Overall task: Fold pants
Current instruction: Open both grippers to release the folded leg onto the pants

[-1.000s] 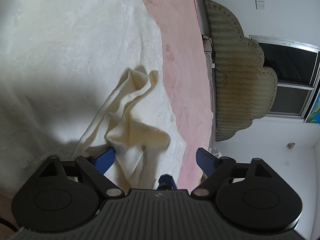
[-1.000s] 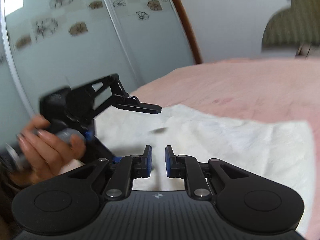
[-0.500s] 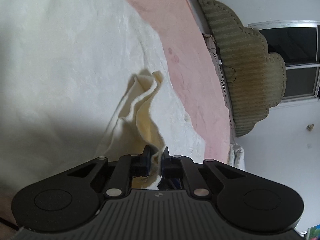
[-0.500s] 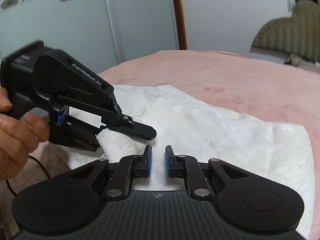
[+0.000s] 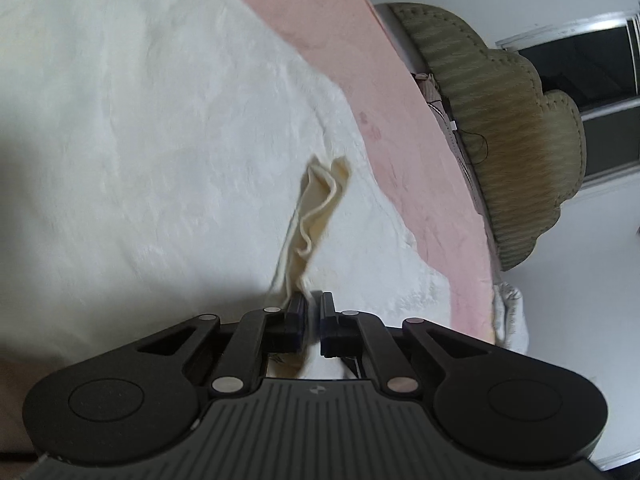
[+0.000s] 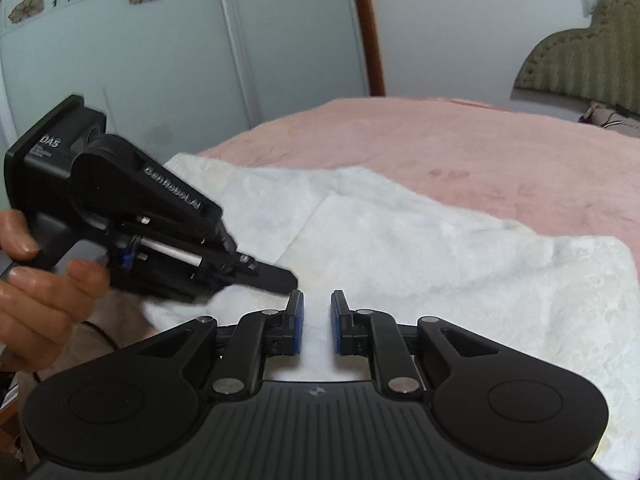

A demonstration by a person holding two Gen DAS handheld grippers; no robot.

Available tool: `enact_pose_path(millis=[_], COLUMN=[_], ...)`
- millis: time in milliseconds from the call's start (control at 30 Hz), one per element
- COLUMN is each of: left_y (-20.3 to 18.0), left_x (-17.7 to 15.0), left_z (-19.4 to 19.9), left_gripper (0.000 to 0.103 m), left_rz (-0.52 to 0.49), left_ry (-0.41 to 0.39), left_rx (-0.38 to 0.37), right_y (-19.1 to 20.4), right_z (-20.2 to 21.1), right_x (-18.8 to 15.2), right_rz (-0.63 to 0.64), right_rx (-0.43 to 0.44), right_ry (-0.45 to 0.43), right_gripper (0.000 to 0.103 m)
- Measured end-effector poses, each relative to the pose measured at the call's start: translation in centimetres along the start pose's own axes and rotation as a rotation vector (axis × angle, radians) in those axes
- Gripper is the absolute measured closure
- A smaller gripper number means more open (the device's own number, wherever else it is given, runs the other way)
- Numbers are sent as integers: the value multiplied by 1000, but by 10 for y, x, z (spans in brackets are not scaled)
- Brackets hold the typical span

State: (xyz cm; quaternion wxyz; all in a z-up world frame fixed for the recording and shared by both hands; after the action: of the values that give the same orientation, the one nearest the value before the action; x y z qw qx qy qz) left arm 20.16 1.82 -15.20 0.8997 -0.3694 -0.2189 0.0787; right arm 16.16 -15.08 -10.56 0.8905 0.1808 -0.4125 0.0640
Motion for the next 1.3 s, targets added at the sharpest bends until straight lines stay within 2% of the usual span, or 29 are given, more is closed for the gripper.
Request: enact_pose_path(millis=[100,200,300,333,433,500,567,633,767,867,967,1133,1300], left_y=[-3,-3,-1,2,8,15,22,28,47,49,51,50,53], left_x=[3,13,21,23,31,34,35,35,32,32,34,34,35], left_z=[12,36,57,63,85,101,114,122,134,140,138,132,138], left_gripper=[92,91,81,76,61,50,37,37,34,32,31,29,28], left_rz=[-45,-140,-200,-219,-336,-406,-445,-451,-421,-435,-431,-467,-449], left_ry=[-38,-116,-164,-183,-271,-319,-347,-351,-330,-338,-337,-332,-342], left_rx=[34,119,199,242,443,572,668,723,727,748,740,748,737], right_y=[5,9,17,18,21,28,30,28,23,27,28,26,54], right_z=[-4,4,-5,-10,-9,-1,-7,-18,-17,-11,-20,-20,-16], right_x=[-3,6,5,2,7,12,12,6,12,18,11,15,21], right_rz=[42,26,18,39,45,42,50,55,-13,-5,23,-8,77], right_rx=[-35,-28,8,-13,-31,-10,-5,-28,-20,-27,-44,-50,-30], right_ry=[-12,-51,-14,-4,-18,-54,-41,-10,-25,-56,-15,-27,-47], right_gripper=[90,88,89,89,88,88,88,88,88,88,88,87,87])
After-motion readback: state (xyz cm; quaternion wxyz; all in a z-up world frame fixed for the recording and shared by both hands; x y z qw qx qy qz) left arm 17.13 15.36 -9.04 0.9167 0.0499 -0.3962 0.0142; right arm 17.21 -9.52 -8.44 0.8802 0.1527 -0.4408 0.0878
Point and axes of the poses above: each gripper's, at about its wrist camera, not at the fingertips, and z roughly against the way its jaws point, y to its left, x to its top, the point moved 9 cm from there along -z, roughly the way its jaws point, and after that the axes turned 8 degrees about -z, right-handed, at the moved point
